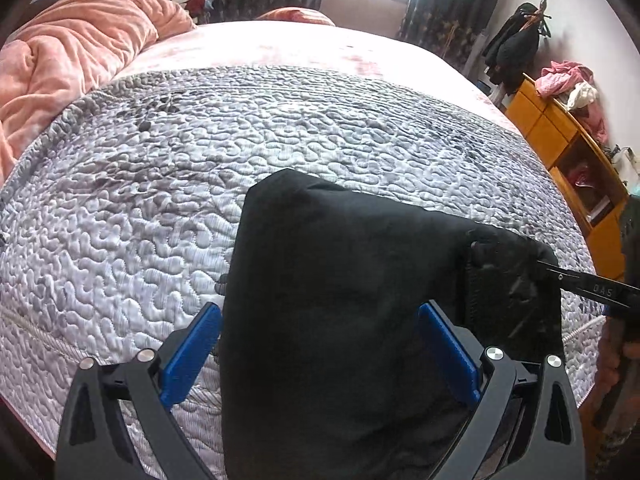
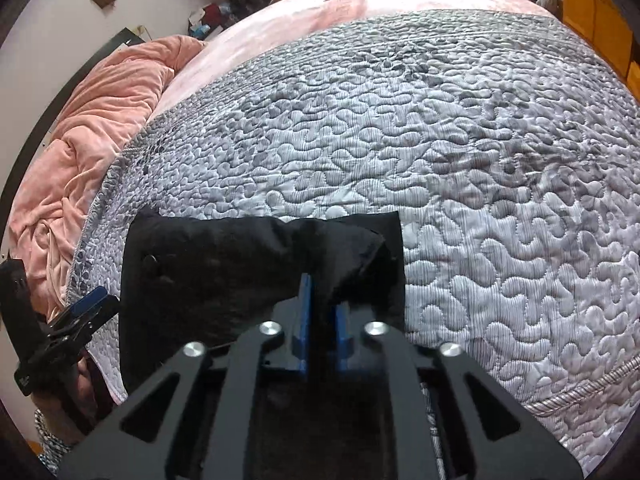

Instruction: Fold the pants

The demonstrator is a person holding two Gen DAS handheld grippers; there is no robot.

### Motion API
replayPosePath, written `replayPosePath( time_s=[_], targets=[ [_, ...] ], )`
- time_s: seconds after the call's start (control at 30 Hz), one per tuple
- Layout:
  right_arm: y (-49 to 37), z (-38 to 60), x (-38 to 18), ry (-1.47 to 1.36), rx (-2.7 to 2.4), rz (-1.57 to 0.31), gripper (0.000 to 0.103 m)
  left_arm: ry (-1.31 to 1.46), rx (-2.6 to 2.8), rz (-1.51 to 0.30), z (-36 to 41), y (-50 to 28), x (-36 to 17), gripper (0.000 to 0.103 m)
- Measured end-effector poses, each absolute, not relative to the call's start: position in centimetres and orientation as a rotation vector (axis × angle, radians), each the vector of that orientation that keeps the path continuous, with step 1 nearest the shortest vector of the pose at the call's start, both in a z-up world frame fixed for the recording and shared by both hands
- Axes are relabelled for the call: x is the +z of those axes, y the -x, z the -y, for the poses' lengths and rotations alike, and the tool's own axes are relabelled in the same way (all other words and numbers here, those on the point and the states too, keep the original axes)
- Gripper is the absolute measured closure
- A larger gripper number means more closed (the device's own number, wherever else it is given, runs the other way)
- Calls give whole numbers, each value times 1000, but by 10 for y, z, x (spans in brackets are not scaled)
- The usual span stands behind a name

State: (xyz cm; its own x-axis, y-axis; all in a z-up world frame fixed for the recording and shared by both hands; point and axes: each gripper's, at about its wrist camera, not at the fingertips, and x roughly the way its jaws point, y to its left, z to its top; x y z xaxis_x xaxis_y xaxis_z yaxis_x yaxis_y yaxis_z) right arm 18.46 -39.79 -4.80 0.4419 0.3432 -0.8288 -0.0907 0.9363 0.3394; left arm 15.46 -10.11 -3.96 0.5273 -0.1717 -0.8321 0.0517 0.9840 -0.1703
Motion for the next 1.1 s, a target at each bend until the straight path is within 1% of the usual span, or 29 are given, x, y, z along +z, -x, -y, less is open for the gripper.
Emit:
replayPosePath(
  time_s=[0.07,0.13,0.17,0.2,0.23,0.4,0.43,0.53,0.57,0.6,0.73,0.8,0.97,1.1],
  targets=[
    [-176,402,-41,-275,278,-1056,64,129,-144,-1005,102,-153,-37,4],
    [-163,405,-34,-260,274,-1036,57,126,-153,-997,104,-148,-33,4],
    [-154,405,-33,-244,269,-1038,49,123,-159,-988,104,-145,-30,4],
    [-144,406,-33,-232,267,-1042,44,121,-163,-979,104,-141,-28,4],
    [-137,405,-34,-225,268,-1045,41,119,-166,-973,105,-138,-25,4],
    [-97,402,-54,-246,292,-1105,41,109,-178,-967,106,-127,-23,4],
    [-91,401,-58,-243,287,-1109,38,109,-176,-966,106,-125,-22,4],
    [-81,394,-72,-260,310,-1144,38,121,-174,-959,104,-117,-21,4],
    [-79,391,-76,-267,314,-1149,48,125,-175,-957,103,-114,-20,4],
    [-79,390,-78,-274,322,-1152,54,128,-176,-954,103,-112,-19,4],
    [-80,392,-81,-325,317,-1147,68,121,-186,-935,103,-103,-11,4],
    [-79,396,-78,-362,328,-1137,70,119,-184,-925,103,-101,-8,4],
    [-74,399,-63,-322,325,-1102,71,128,-195,-909,103,-99,0,4],
    [-78,403,-78,-314,292,-1129,71,124,-195,-896,103,-98,3,4]
  ],
)
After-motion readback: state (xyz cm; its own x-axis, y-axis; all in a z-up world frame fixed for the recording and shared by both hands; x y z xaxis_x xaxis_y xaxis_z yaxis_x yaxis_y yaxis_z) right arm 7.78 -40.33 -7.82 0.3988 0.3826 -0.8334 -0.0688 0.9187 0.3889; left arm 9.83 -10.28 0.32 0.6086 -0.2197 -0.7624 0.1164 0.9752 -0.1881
